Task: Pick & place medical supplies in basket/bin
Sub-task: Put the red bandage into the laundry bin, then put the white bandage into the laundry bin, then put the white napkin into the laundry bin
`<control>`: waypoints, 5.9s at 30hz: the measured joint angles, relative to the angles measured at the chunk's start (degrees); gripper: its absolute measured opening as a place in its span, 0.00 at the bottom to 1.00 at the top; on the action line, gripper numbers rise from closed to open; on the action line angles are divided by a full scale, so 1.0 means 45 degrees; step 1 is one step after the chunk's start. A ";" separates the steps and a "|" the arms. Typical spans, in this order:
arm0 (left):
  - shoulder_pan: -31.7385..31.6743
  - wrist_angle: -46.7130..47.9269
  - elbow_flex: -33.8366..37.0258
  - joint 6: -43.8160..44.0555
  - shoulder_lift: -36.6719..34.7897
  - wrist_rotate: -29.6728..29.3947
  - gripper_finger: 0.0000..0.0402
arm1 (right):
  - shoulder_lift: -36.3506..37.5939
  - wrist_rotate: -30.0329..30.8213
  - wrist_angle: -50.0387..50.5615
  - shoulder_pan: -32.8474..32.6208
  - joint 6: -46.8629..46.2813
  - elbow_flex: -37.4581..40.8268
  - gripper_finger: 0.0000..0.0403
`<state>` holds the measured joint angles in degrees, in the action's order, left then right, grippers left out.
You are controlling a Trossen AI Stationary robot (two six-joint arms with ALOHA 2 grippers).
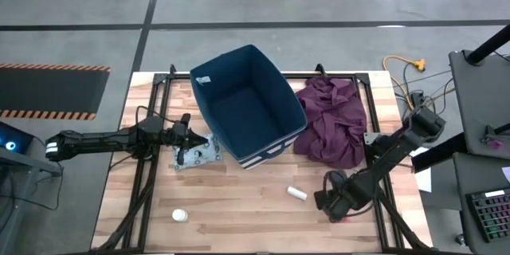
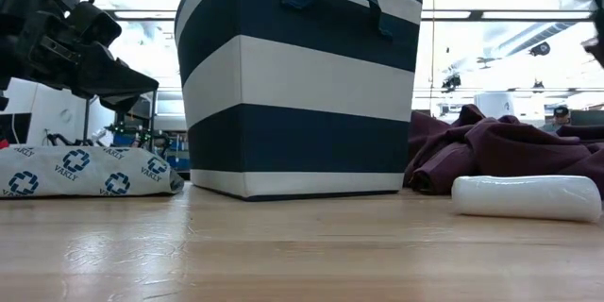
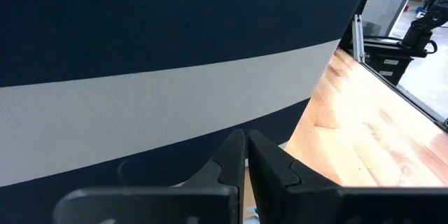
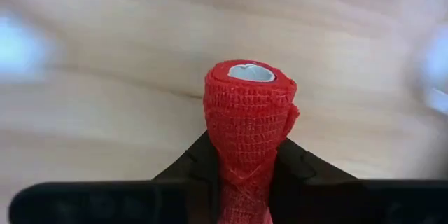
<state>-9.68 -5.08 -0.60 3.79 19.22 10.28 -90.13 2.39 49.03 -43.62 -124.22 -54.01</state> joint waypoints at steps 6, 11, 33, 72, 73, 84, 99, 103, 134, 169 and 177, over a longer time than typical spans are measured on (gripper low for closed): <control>-0.0004 0.0000 -0.0004 0.0001 0.0000 0.0005 0.00 | 0.1567 0.7913 -0.3284 0.0000 0.5925 -0.0949 0.17; -0.0004 -0.0003 -0.0001 -0.0004 0.0000 0.0003 0.00 | 0.2683 1.2138 -0.6453 0.0278 1.3435 -0.2016 0.18; 0.0001 0.0002 -0.0001 -0.0001 0.0058 0.0006 0.00 | 0.2530 0.6337 -0.6152 0.9588 2.3306 -0.5390 0.18; -0.0004 0.0039 -0.0004 -0.0004 0.0063 -0.0320 0.00 | 0.1887 -0.3013 -0.2675 0.7442 2.1644 -0.7308 0.67; -0.0004 0.0039 -0.0004 -0.0004 0.0063 -0.0320 0.00 | 0.1893 -0.2684 -0.2333 0.6927 2.1431 -0.7300 0.66; -0.0004 0.0035 -0.0004 -0.0004 0.0058 -0.0325 0.00 | 0.0323 0.3236 0.0172 0.2767 1.8036 -0.5907 0.62; -0.0001 0.0035 -0.0001 -0.0004 0.0058 -0.0327 0.00 | -0.3745 0.2201 0.0385 0.2442 1.6465 -0.4494 0.59; 0.0001 0.0039 -0.0004 0.0000 0.0063 -0.0325 0.00 | -0.4475 0.2117 0.0310 0.2441 1.6392 -0.4455 0.59; -0.0004 0.0039 0.0000 -0.0004 0.0058 -0.0324 0.00 | -0.1485 0.1465 -0.6791 0.3718 1.9308 -0.5423 0.12; -0.0004 0.0034 -0.0004 -0.0004 0.0083 -0.0325 0.00 | 0.0279 0.3021 -0.4893 0.9954 2.1912 -0.5581 0.51; -0.0004 0.0034 0.0001 0.0001 0.0083 -0.0325 0.00 | 0.1069 0.2319 -0.5820 0.9415 2.3310 -0.6248 0.60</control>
<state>-9.69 -4.93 -0.60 3.79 19.59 8.82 -85.32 12.83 22.83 -1.25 -19.33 -82.12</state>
